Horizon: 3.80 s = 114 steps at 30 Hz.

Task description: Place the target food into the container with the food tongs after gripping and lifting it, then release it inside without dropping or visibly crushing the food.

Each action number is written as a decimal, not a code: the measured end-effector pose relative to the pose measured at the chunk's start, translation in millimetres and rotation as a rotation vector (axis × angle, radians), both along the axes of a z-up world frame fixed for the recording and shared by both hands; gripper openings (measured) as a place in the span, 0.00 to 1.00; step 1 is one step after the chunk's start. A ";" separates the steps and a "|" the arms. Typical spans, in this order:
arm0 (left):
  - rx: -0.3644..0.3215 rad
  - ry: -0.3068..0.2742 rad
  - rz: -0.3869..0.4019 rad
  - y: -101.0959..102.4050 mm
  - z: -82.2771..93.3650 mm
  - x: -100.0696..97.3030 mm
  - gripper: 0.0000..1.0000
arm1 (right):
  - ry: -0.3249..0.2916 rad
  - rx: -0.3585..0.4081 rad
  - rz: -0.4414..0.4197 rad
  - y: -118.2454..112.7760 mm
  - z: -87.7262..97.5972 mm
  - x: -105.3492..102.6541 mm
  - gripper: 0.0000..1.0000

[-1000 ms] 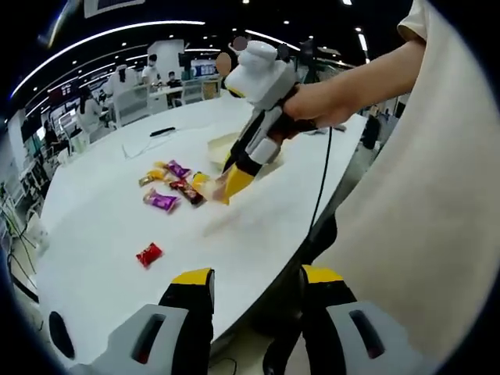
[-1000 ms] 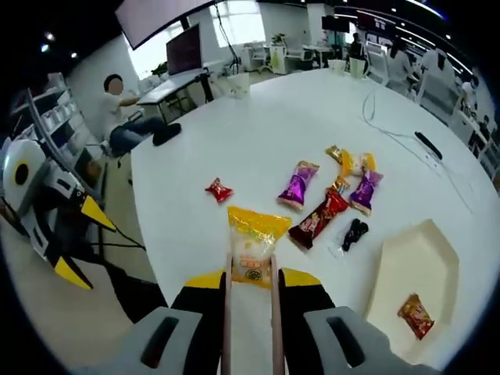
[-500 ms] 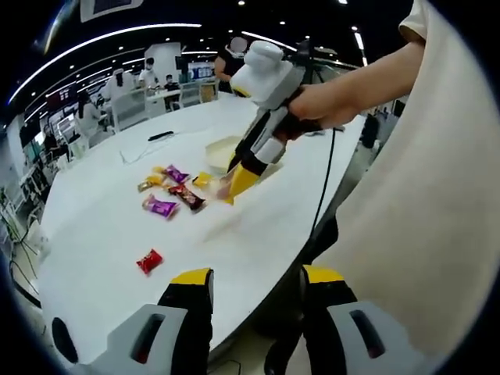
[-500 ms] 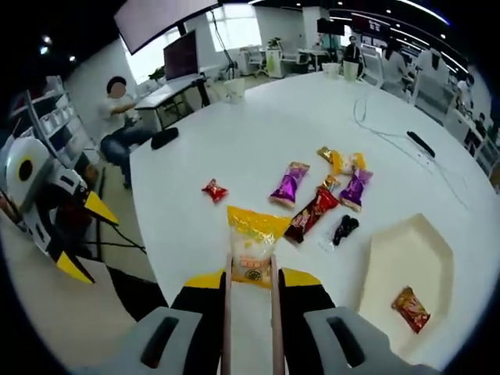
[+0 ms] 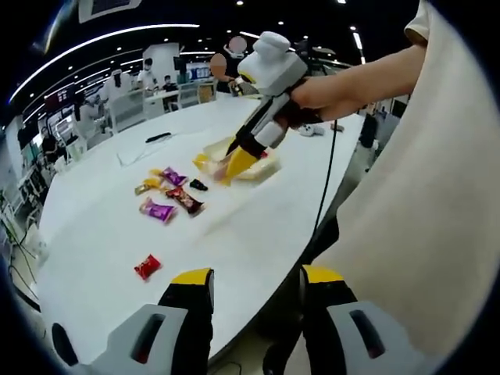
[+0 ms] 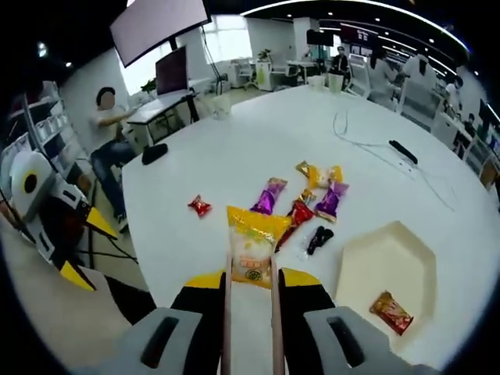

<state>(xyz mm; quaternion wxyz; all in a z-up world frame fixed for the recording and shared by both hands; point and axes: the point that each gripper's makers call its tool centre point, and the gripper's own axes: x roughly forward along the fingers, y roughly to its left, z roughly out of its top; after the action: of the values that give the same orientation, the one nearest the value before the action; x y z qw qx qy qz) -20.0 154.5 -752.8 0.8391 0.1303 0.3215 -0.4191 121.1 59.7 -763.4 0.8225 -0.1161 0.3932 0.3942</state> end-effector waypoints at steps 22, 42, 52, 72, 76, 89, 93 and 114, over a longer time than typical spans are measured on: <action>0.002 0.016 0.019 -1.2 -3.0 -7.7 0.43 | -0.072 0.060 -0.076 -21.4 32.3 22.7 0.25; -0.001 0.003 -0.033 -20.7 2.2 -5.0 0.45 | -0.113 0.067 -0.172 -66.0 50.5 36.6 0.25; -0.023 0.013 -0.039 -25.6 -0.6 -10.4 0.46 | -0.124 0.055 -0.208 -87.5 53.6 35.6 0.25; -0.013 0.025 -0.117 -35.1 -4.4 -20.1 0.45 | -0.158 0.045 -0.284 -120.7 67.5 35.4 0.25; -0.015 0.030 -0.122 -36.4 -5.5 -23.7 0.45 | -0.158 0.039 -0.299 -127.5 67.6 34.5 0.25; -0.012 0.022 -0.105 -34.8 -7.0 -24.6 0.47 | -0.168 0.045 -0.351 -149.4 69.0 30.8 0.25; -0.011 0.029 -0.112 -35.4 -8.4 -28.9 0.47 | -0.173 0.051 -0.373 -155.9 71.6 30.4 0.25; -0.010 0.034 -0.146 -40.5 -8.2 -30.1 0.46 | -0.180 0.029 -0.450 -186.4 75.9 14.1 0.25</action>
<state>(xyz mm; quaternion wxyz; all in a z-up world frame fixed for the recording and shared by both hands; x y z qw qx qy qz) -50.1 114.0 -761.1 0.8013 0.1420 0.3230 -0.4831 135.2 -126.8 -687.5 0.9230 -0.0483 0.3283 0.1947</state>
